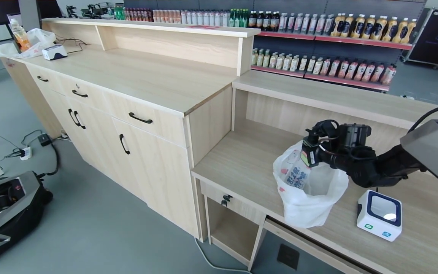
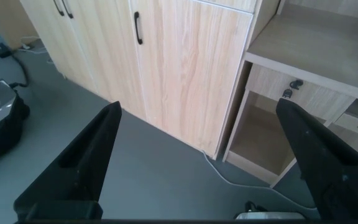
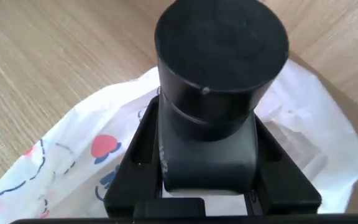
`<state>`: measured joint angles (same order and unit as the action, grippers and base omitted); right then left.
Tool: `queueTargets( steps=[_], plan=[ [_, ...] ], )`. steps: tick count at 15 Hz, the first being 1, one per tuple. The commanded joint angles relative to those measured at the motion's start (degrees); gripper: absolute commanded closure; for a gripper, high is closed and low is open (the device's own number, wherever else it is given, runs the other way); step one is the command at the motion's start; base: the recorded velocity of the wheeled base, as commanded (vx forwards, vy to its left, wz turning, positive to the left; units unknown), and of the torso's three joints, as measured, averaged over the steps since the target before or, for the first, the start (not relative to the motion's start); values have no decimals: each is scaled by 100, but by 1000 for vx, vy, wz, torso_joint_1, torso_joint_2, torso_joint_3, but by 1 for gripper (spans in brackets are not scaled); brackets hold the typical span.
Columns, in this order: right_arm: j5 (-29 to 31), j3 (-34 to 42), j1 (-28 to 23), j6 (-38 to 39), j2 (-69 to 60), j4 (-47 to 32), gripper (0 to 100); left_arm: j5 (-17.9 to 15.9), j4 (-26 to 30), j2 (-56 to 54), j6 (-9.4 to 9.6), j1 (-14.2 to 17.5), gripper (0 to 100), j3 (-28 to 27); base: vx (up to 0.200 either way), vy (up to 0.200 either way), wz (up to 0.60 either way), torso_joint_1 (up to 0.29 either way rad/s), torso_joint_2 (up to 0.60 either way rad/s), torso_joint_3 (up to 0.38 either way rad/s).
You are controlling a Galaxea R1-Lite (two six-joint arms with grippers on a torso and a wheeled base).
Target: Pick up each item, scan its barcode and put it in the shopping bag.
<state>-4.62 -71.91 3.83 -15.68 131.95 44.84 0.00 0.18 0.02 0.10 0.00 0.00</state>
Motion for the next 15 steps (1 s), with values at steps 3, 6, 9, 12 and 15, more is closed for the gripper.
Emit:
queueTargets(
  steps=[3, 6, 9, 12, 15],
  plan=[
    [102, 213, -154, 3, 243, 25, 100, 0, -1, -2, -1, 0, 0, 0, 0, 0, 0, 0, 0, 0],
    [110, 125, -172, 135, 481, 175, 100, 0, -1, -2, -1, 0, 0, 0, 0, 0, 0, 0, 0, 0],
    [93, -42, -145, 223, 744, 227, 100, 0, -1, -2, -1, 0, 0, 0, 0, 0, 0, 0, 0, 0],
    [75, -209, -93, 372, 955, 377, 100, 0, -1, -2, -1, 0, 0, 0, 0, 0, 0, 0, 0, 0],
    [75, -244, -93, 372, 1043, 403, 100, 0, -1, -2, -1, 0, 0, 0, 0, 0, 0, 0, 0, 0]
  ],
)
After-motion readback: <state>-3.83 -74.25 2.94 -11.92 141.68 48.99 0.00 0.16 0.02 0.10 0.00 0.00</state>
